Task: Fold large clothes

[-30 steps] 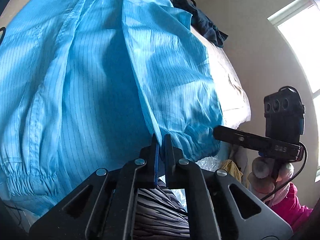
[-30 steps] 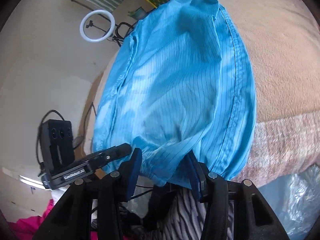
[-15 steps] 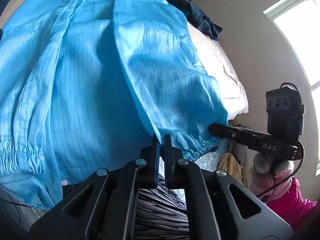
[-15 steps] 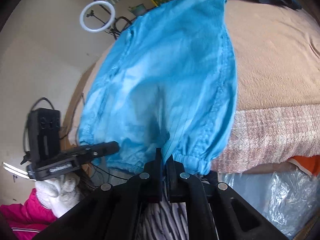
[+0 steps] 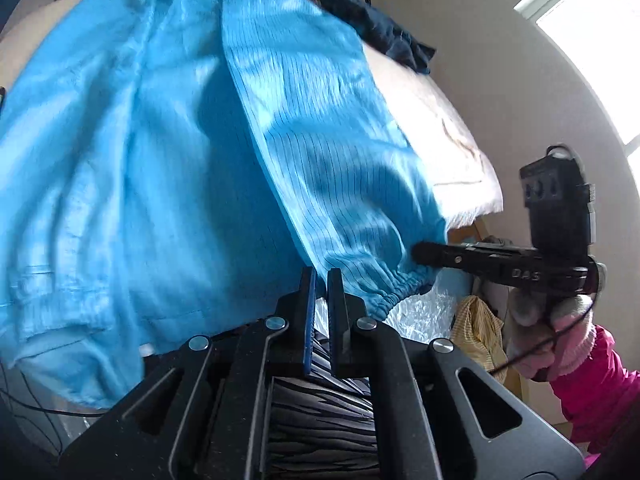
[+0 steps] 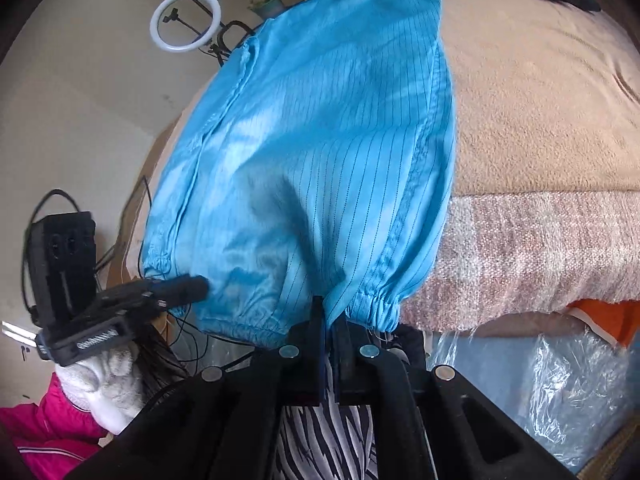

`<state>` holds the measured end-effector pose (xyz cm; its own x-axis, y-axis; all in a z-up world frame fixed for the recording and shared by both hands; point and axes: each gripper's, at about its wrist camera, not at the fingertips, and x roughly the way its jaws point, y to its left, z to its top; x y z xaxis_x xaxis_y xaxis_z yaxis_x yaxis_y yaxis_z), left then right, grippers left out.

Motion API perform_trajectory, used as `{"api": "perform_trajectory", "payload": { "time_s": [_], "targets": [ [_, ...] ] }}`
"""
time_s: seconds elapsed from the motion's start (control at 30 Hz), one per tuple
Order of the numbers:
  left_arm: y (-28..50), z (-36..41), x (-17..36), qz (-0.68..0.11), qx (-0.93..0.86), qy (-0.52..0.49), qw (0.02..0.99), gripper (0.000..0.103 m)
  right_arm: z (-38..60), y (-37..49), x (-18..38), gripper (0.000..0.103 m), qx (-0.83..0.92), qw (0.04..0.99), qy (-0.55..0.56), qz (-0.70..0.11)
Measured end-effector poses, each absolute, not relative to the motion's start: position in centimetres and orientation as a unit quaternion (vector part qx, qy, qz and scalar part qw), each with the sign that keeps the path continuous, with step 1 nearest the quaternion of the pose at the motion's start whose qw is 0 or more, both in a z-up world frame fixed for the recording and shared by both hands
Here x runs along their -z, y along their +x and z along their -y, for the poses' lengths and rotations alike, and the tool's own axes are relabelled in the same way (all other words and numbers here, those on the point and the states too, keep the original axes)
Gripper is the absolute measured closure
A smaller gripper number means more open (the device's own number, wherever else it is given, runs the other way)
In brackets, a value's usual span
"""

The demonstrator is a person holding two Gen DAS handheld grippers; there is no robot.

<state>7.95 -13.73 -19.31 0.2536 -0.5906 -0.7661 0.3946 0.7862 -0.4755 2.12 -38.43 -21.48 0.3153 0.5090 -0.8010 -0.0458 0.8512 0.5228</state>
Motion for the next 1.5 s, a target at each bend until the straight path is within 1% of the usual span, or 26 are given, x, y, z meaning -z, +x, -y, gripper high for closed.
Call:
{"api": "perform_trajectory", "payload": {
  "time_s": [0.2, 0.23, 0.27, 0.3, 0.33, 0.37, 0.4, 0.53, 0.67, 0.73, 0.8, 0.87, 1.07, 1.13, 1.3, 1.5],
  "targets": [
    [4.9, 7.9, 12.7, -0.457, 0.275, -0.099, 0.840, 0.101, 38.3, 2.2, 21.1, 0.102, -0.184, 0.787, 0.204, -0.553],
    [4.0, 6.8, 11.5, -0.450, 0.264, -0.095, 0.848, 0.101, 38.2, 2.2, 21.0, 0.098, -0.187, 0.787, 0.201, -0.553],
    [3.4, 6.1, 10.9, -0.445, 0.258, -0.093, 0.852, 0.101, 38.0, 2.2, 21.0, 0.097, -0.183, 0.787, 0.196, -0.556],
    [3.4, 6.1, 10.3, -0.440, 0.256, -0.093, 0.856, 0.101, 38.0, 1.9, 21.0, 0.089, -0.184, 0.786, 0.193, -0.558],
    [2.7, 5.6, 9.6, -0.434, 0.254, -0.094, 0.859, 0.101, 37.9, 1.7, 20.8, 0.070, -0.190, 0.784, 0.194, -0.558],
    [2.6, 5.6, 9.4, -0.431, 0.255, -0.094, 0.861, 0.101, 37.8, 1.4, 20.4, 0.062, -0.193, 0.787, 0.192, -0.554],
    [2.7, 6.1, 9.4, -0.430, 0.256, -0.093, 0.861, 0.101, 37.8, 1.1, 20.1, 0.060, -0.194, 0.791, 0.188, -0.549],
    [3.4, 9.2, 11.1, -0.433, 0.277, -0.077, 0.854, 0.101, 39.1, 0.0, 18.4, 0.060, -0.198, 0.807, 0.197, -0.520],
    [4.9, 14.1, 13.4, -0.446, 0.312, -0.067, 0.836, 0.101, 41.8, -0.8, 17.6, 0.060, -0.182, 0.818, 0.216, -0.501],
    [5.4, 17.4, 14.3, -0.454, 0.333, -0.047, 0.825, 0.095, 43.2, -1.3, 17.3, 0.060, -0.174, 0.826, 0.219, -0.490],
    [5.7, 19.9, 14.7, -0.455, 0.349, -0.036, 0.818, 0.075, 44.7, -1.5, 17.2, 0.060, -0.165, 0.832, 0.223, -0.481],
    [5.6, 22.6, 15.1, -0.452, 0.360, -0.026, 0.816, 0.068, 46.3, -1.8, 16.9, 0.060, -0.157, 0.839, 0.230, -0.468],
    [6.4, 28.3, 17.8, -0.474, 0.353, 0.008, 0.807, 0.068, 51.0, -2.4, 16.3, 0.060, -0.131, 0.852, 0.251, -0.440],
    [6.6, 29.9, 18.8, -0.477, 0.337, 0.034, 0.811, 0.067, 52.2, -2.5, 16.2, 0.060, -0.125, 0.853, 0.253, -0.438],
    [8.2, 31.8, 20.8, -0.501, 0.301, 0.058, 0.809, 0.066, 53.6, -2.0, 16.3, 0.060, -0.123, 0.856, 0.257, -0.431],
    [7.9, 33.2, 21.1, -0.488, 0.283, 0.105, 0.819, 0.066, 53.8, -1.4, 16.1, 0.060, -0.128, 0.859, 0.257, -0.424]
  ]
}}
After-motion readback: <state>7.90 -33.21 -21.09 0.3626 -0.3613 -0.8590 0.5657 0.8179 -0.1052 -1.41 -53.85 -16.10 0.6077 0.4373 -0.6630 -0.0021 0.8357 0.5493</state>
